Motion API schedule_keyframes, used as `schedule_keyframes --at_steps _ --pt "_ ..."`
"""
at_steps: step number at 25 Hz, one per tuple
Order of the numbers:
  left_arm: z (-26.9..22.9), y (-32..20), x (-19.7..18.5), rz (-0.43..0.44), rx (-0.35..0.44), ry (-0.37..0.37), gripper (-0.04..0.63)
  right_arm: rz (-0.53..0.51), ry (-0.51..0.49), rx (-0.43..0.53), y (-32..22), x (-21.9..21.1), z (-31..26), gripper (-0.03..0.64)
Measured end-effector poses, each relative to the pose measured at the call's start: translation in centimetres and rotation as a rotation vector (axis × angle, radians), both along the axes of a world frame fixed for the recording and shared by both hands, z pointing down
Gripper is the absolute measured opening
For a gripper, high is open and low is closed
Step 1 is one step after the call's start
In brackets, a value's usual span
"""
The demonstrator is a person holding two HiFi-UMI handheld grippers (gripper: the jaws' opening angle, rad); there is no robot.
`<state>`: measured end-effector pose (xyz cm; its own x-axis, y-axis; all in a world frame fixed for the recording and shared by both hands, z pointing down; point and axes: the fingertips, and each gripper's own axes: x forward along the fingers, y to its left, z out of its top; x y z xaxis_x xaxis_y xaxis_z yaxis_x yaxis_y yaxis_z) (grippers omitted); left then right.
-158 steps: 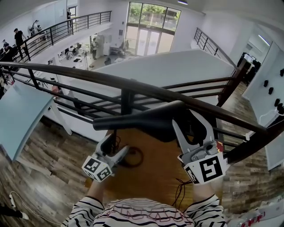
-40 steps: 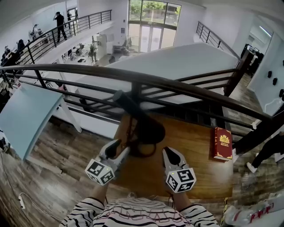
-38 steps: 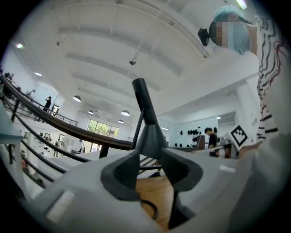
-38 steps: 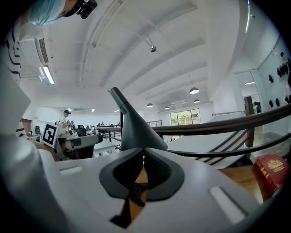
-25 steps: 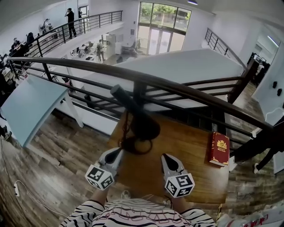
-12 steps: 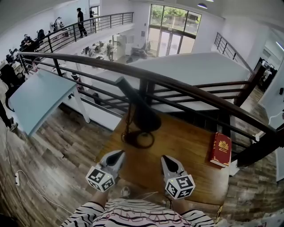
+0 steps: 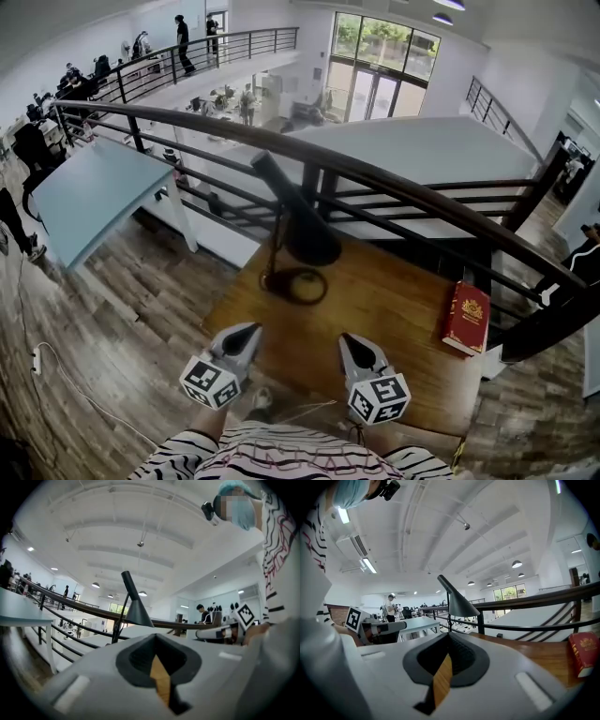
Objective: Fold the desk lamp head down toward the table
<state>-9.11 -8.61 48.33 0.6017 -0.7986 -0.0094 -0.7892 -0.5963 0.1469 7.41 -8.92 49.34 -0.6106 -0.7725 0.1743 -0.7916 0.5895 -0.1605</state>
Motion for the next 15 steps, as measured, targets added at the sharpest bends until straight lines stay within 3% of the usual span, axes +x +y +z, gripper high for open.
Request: schedule_keyframes --at_steps 10,15 --pt "1.4 2.1 -0.9 -0.049 -0.031 -0.013 0.002 -0.03 0.013 -0.031 1.5 -0.7 1.5 0.0" --pt "2.2 3.2 0.6 -0.064 -0.044 -0.019 0.002 -0.04 0.021 -0.044 2.3 0.5 2.3 0.0"
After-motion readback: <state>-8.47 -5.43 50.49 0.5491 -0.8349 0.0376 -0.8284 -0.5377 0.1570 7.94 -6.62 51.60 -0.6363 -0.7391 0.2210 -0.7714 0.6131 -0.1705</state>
